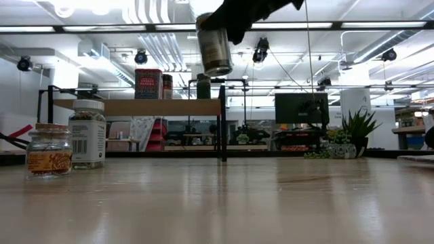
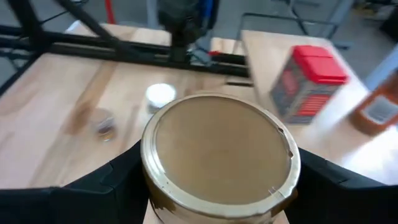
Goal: Shelf spices
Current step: Remove the brown seasoning bottle from the shelf
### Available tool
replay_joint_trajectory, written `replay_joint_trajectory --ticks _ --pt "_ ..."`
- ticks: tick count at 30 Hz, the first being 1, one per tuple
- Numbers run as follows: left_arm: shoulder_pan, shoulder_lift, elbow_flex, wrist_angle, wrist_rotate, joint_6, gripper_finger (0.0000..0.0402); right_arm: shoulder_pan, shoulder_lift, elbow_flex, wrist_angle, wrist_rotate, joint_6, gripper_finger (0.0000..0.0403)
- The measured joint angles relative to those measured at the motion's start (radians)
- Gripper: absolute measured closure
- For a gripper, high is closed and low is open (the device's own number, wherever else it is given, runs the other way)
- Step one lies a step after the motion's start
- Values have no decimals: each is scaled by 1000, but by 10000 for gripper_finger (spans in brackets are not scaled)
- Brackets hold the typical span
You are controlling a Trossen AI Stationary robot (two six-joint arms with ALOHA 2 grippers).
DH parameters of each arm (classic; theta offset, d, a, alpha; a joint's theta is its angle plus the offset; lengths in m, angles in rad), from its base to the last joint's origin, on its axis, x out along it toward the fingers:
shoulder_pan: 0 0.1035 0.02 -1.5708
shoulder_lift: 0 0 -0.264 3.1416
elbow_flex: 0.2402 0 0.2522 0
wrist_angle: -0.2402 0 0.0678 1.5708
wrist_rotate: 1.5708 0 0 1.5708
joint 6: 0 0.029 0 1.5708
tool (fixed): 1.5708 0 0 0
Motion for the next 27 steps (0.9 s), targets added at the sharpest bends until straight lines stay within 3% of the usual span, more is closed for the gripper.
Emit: replay_joint_trajectory --ticks 8,16,22,27 --pt "0 0 0 -7 24 -45 188 99 -2 -41 -57 2 21 144" --pt "0 0 -1 -39 32 -89 170 120 -7 -225 -95 7 124 144" --pt "0 0 -1 -52 32 -107 162 141 -90 -486 241 20 249 144" --pt "0 0 -1 -58 31 -111 162 182 -213 -685 419 180 319 144"
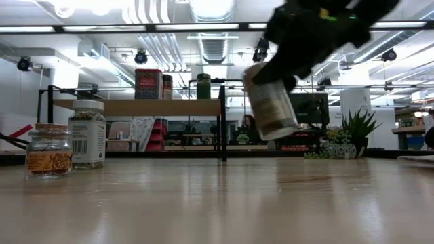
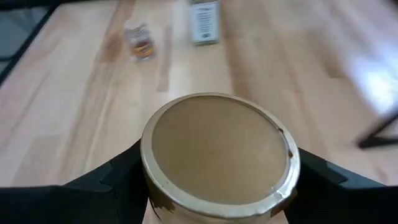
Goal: Shelf spices
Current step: Remove the brown seasoning bottle from the shelf
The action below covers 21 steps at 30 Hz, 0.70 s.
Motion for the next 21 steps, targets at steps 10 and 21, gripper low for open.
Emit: replay_joint_trajectory --ticks 10,21 --pt "2 0 0 -4 -1 1 164 80 -214 -288 183 348 60 144" --pt "8 0 0 1 -2 4 169 99 -205 -452 357 512 172 144"
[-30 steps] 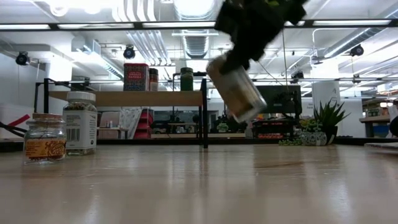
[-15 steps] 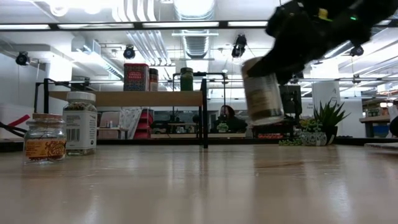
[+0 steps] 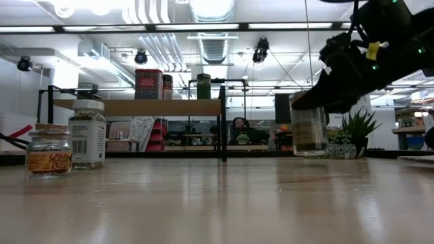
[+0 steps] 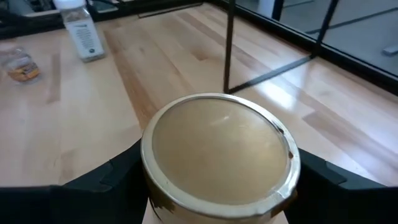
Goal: Shelf spices
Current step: Remove the brown seasoning bottle from the shelf
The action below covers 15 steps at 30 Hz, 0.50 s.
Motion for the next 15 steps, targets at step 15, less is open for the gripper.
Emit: replay_joint_trajectory --ticks 15 --pt "0 0 0 1 0 -2 175 0 11 4 4 27 20 67"
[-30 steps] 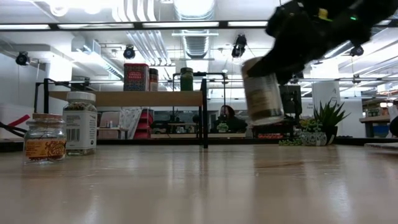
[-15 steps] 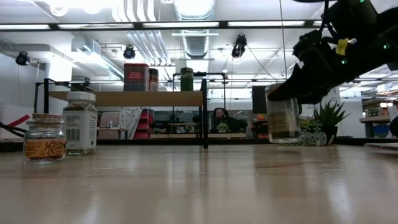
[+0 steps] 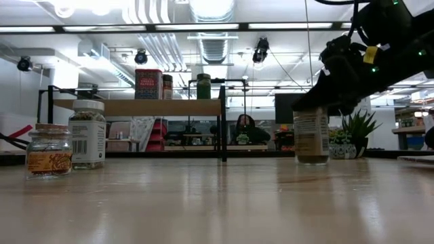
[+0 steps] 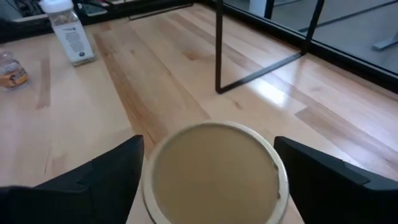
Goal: Shelf spices
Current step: Remove the brown seasoning bottle from the shelf, then remove the green seasoning bottle from the shelf
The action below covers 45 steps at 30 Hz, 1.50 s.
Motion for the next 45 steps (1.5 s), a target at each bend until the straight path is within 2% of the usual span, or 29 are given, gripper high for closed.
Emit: replay_joint_trajectory --ticks 6,10,12,18,20,25,34,40,45 --pt "0 0 0 0 0 0 177 0 -31 91 -64 -46 -65 65" --pt "0 0 0 0 0 0 173 0 -72 234 -320 -50 -126 65" --pt "0 0 0 0 0 0 171 -2 -74 313 -395 -49 -175 65" --pt "0 0 0 0 0 0 176 -16 -56 513 -432 -59 -365 65" --pt "0 0 0 1 0 0 178 -48 -52 566 -433 -106 -416 68" --pt "1 0 0 1 0 6 180 -195 -33 670 -449 -333 -414 82" --pt "11 0 0 0 0 12 165 -434 140 805 -475 -579 -425 99" --pt "13 0 0 0 0 8 161 -503 310 941 -480 -613 -486 102" --pt "13 0 0 -7 0 -14 164 -553 402 1031 -503 -614 -529 91"
